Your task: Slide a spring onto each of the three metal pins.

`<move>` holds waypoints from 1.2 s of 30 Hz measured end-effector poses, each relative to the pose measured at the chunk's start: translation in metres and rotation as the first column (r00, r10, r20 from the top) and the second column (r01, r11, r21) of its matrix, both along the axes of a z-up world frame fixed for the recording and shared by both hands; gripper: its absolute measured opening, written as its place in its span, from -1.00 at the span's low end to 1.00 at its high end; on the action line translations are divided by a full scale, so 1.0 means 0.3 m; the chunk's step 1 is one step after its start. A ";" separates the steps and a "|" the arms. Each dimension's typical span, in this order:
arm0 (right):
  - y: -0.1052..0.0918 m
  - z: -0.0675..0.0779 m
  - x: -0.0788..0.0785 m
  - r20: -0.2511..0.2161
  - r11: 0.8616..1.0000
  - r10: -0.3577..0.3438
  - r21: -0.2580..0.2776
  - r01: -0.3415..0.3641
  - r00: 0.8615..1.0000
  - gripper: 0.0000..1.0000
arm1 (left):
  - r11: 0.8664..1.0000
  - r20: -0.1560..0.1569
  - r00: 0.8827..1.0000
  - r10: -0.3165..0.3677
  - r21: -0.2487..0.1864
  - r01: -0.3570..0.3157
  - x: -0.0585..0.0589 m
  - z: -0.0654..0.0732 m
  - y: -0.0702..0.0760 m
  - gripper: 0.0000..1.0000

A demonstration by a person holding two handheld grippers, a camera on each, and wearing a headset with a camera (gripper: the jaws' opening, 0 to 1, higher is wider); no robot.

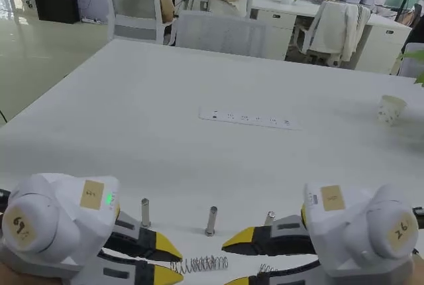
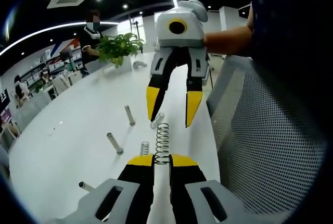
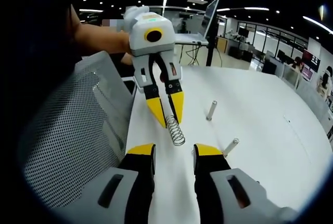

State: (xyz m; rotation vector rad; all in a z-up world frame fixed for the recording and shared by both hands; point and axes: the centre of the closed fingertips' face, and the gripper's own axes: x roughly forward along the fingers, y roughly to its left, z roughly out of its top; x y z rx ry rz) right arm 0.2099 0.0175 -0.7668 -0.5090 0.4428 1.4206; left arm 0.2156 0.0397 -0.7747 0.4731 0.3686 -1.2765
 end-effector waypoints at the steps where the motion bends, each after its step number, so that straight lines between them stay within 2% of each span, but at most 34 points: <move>1: 0.002 0.000 -0.002 -0.001 1.000 0.003 0.000 -0.003 1.000 -0.46 | 1.000 0.003 1.000 -0.004 -0.002 0.004 -0.002 0.003 -0.003 -0.96; 10: 0.024 -0.006 -0.020 -0.002 0.999 0.036 -0.012 -0.036 0.999 -0.54 | 0.999 0.016 0.999 -0.036 -0.010 0.036 -0.021 0.017 -0.026 -0.96; 17: 0.031 -0.018 -0.027 -0.009 0.999 0.049 -0.025 -0.049 0.999 -0.60 | 0.999 0.028 0.998 -0.047 -0.008 0.047 -0.022 0.031 -0.037 -0.96; 36: 0.035 -0.027 -0.029 -0.010 0.997 0.061 -0.038 -0.061 0.998 -0.75 | 0.998 0.036 0.997 -0.068 0.004 0.068 -0.036 0.034 -0.053 -0.96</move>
